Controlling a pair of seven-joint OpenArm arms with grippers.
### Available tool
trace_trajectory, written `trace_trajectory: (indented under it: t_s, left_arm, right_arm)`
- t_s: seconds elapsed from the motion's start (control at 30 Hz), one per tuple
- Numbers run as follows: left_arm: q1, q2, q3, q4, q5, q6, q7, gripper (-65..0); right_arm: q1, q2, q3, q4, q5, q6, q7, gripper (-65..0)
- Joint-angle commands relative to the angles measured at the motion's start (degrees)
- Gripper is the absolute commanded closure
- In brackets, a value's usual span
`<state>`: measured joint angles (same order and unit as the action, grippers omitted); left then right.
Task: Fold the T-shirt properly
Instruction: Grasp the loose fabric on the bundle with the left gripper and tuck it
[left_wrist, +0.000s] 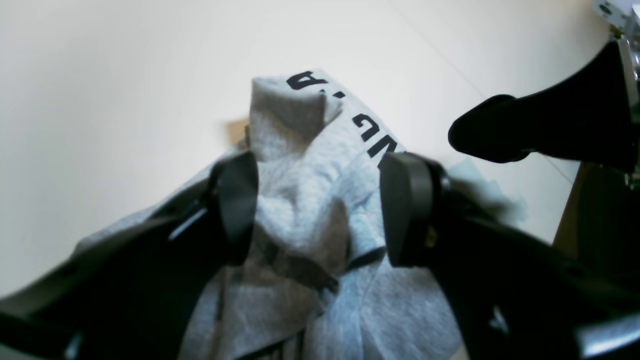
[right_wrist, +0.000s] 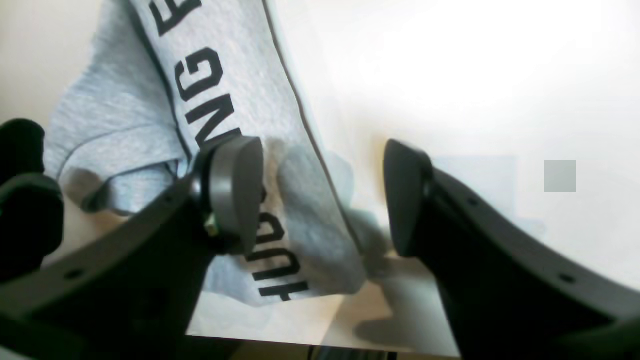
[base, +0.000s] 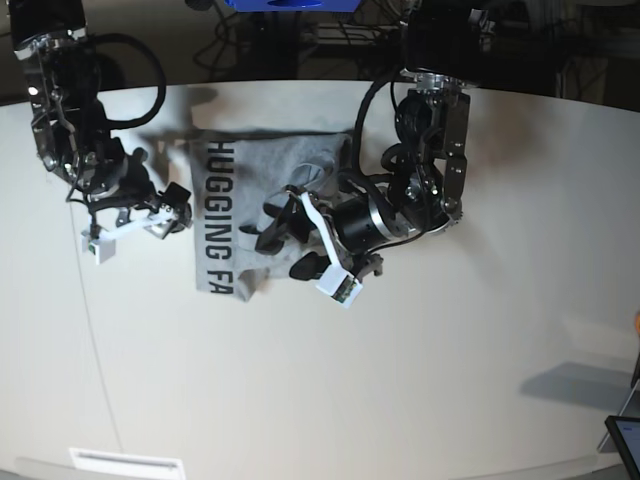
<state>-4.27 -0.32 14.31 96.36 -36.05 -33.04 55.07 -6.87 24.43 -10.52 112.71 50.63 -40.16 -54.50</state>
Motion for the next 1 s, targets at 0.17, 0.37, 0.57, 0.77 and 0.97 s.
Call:
trace_trajectory:
  t_s: [0.17,0.37,0.57,0.77,0.97]
  left_arm:
    - [-1.05,0.62,0.16,-1.89,-0.91,-0.15,-1.40,-38.0]
    - [-1.05,0.62,0.24,-2.69,-0.91,-0.15,-1.40,-37.8]
    - [-1.05,0.71,0.24,-2.69,-0.91,-0.15,-1.40,-15.8]
    - [-1.05,0.71,-0.02,-2.69,-0.91,-0.15,-1.40,0.0]
    - [-1.05,0.62,-0.64,-2.25,-0.91,-0.06,-1.40,0.0]
  right_arm:
    - [0.68,0.32,0.28,0.75,-0.04,0.16,0.48,-36.7]
    - [0.59,0.32,0.28,0.75,-0.04,0.16,0.48,-36.7]
    - [0.59,0.32,0.28,0.75,-0.04,0.16,0.48,-36.7]
    - [0.59,0.32,0.28,0.75,-0.04,0.16,0.48,-36.7]
    - [0.59,0.32,0.28,0.75,-0.04,0.16,0.48,-36.7]
